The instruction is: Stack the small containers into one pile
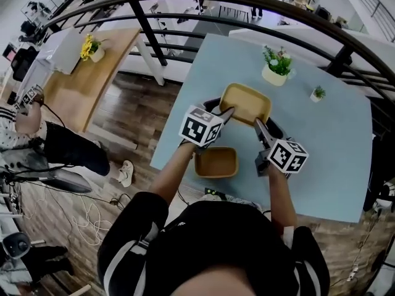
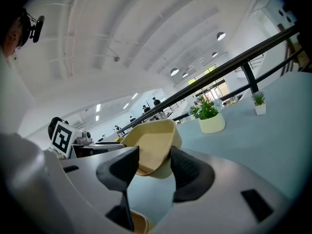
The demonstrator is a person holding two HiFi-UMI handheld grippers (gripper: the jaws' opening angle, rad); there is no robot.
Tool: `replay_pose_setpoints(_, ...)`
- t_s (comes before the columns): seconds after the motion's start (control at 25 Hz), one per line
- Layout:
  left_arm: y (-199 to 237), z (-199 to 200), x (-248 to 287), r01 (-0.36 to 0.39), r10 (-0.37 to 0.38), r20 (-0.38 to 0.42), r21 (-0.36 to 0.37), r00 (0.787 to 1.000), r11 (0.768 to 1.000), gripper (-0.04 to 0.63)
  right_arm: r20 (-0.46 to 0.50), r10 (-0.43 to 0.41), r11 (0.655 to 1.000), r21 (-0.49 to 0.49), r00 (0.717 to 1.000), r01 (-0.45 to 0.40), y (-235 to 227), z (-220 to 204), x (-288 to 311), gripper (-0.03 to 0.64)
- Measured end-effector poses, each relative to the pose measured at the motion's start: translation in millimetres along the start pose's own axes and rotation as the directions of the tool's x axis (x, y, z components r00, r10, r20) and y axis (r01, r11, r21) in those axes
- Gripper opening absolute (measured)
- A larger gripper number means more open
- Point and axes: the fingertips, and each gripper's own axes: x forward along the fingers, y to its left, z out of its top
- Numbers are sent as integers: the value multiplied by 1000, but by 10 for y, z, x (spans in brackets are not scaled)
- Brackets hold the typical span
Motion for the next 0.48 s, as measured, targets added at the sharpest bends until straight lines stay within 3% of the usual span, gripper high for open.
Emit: replay_pose_setpoints(0.48, -113, -134, -356, -135, 136, 5, -87, 991, 987, 192, -117, 149, 987, -41, 982, -155, 188, -75, -71, 209)
